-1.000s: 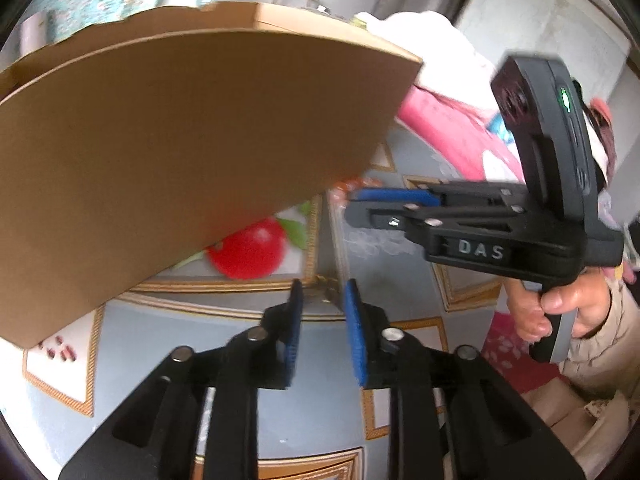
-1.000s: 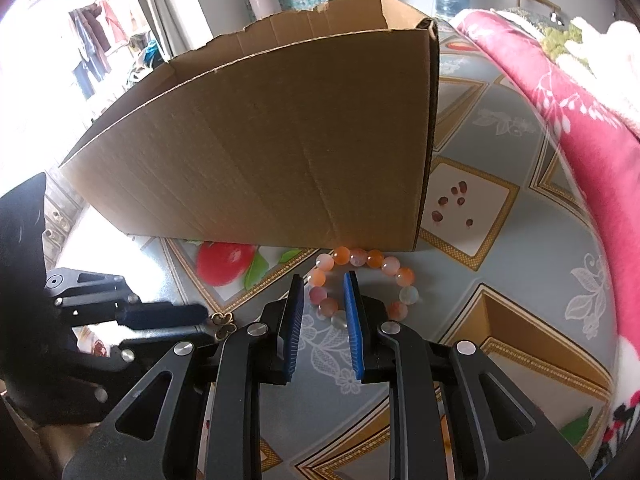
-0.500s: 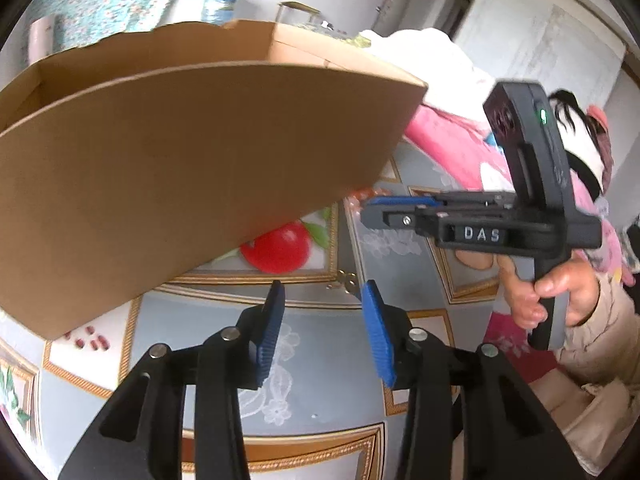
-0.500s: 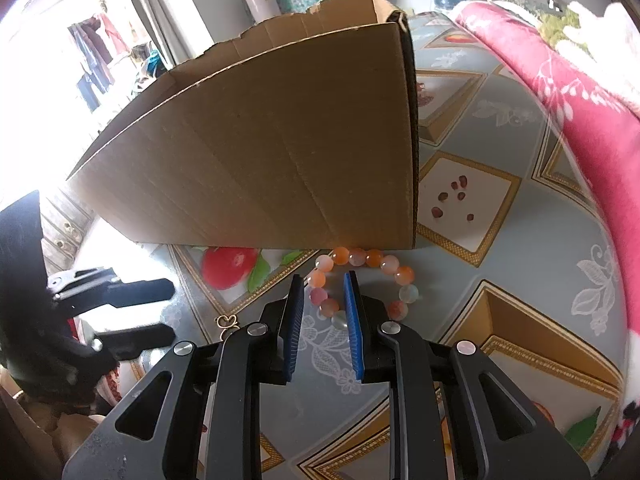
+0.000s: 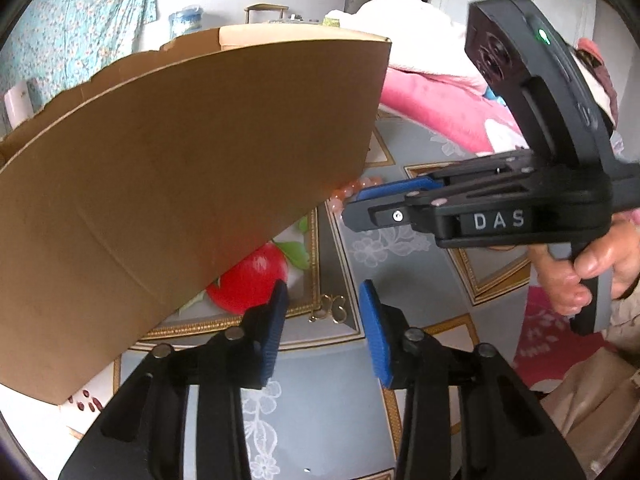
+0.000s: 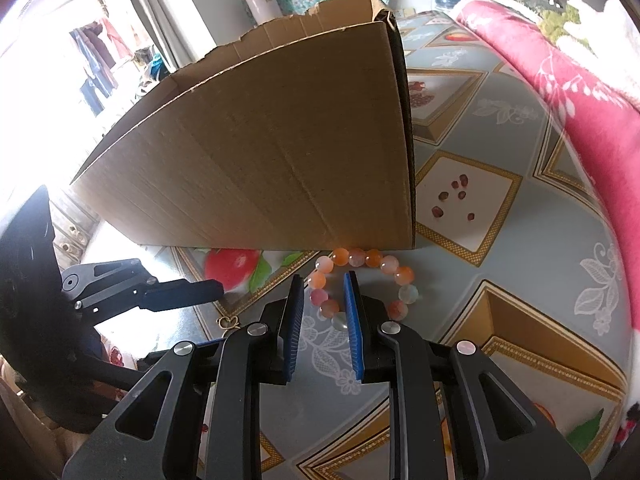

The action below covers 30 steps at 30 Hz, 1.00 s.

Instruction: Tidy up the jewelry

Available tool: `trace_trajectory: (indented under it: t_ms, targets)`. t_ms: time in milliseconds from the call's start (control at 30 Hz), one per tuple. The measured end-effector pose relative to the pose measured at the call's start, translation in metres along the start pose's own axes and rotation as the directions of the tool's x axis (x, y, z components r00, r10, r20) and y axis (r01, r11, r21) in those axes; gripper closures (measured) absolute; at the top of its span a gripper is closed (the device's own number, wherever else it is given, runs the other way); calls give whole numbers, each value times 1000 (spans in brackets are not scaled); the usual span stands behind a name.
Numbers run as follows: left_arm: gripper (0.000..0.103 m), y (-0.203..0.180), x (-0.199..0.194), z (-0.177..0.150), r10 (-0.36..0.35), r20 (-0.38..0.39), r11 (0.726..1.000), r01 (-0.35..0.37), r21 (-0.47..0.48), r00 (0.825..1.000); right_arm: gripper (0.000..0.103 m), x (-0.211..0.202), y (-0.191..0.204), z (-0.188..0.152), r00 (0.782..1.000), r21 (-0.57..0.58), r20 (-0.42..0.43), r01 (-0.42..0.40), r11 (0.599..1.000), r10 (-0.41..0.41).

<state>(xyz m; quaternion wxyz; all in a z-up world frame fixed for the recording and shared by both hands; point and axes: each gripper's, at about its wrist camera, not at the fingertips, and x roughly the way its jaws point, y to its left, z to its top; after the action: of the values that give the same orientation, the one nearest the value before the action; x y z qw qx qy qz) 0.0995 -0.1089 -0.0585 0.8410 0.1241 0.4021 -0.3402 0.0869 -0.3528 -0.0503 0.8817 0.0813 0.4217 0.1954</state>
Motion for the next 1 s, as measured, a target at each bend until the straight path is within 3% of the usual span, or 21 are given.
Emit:
trace_trajectory:
  t_ms: [200,433,467,700,1000]
  targets:
    - [94,-1,-1,1,24,-11,1000,-24,2,1000,84,-1,0,0,1000,0,1,-1,1000,1]
    - [98,-2,-2,0,29,-10,1000,-29,6,1000,84,-1,1,2,1000,-1,0,2,1000,-2]
    - [103,0,-2,0,32,-13,999,-32,2,999,84,-1,2,2,1000,-2,0,3,1000,-3]
    - [103,6,-8,-8,28,-25,999,-29,-37,999,84,0,6,3,1000,-6,-1,11,1000,-11]
    - [103,11,-21,-18,-74,-35,994,71,-87,997,84,1,8,3,1000,-9,-2,12,1000,-12]
